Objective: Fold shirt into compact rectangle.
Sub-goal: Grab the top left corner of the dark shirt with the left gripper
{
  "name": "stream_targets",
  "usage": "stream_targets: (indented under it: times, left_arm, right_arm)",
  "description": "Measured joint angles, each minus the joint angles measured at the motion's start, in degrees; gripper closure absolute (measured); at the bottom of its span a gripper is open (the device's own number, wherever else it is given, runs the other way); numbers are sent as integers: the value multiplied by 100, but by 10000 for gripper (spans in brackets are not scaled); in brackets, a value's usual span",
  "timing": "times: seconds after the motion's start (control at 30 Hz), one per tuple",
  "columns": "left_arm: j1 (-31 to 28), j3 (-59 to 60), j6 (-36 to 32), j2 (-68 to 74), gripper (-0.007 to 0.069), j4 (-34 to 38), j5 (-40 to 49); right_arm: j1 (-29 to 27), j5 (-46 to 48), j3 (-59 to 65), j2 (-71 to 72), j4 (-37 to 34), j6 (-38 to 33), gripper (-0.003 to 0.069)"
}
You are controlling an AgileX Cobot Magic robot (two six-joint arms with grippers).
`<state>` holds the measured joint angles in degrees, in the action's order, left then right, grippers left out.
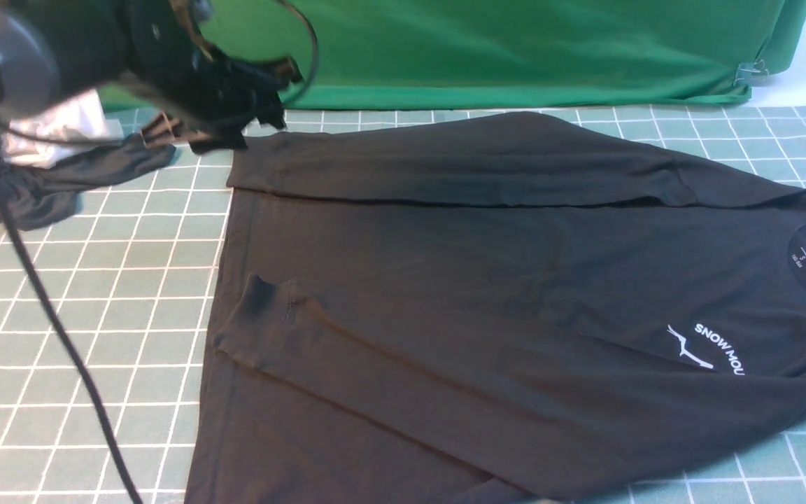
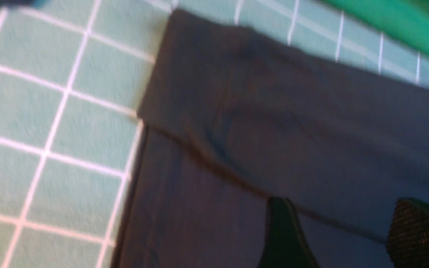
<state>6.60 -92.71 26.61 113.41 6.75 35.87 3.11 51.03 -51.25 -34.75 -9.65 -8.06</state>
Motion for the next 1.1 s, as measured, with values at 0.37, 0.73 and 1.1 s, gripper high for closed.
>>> stream_targets:
  times: [0.37,0.73,1.1]
  left_arm:
    - [-430,-1423,-113,1648,277,77,704]
    - [-494,-1738,-163,2175,278,17,261]
    - [-494,-1738,-163,2183,278,-779,206]
  right_arm:
    - [0,0,0,0,0,-5,442]
    - [0,8,0,0,0,-10,427]
    - [0,14,0,0,0,-12,423]
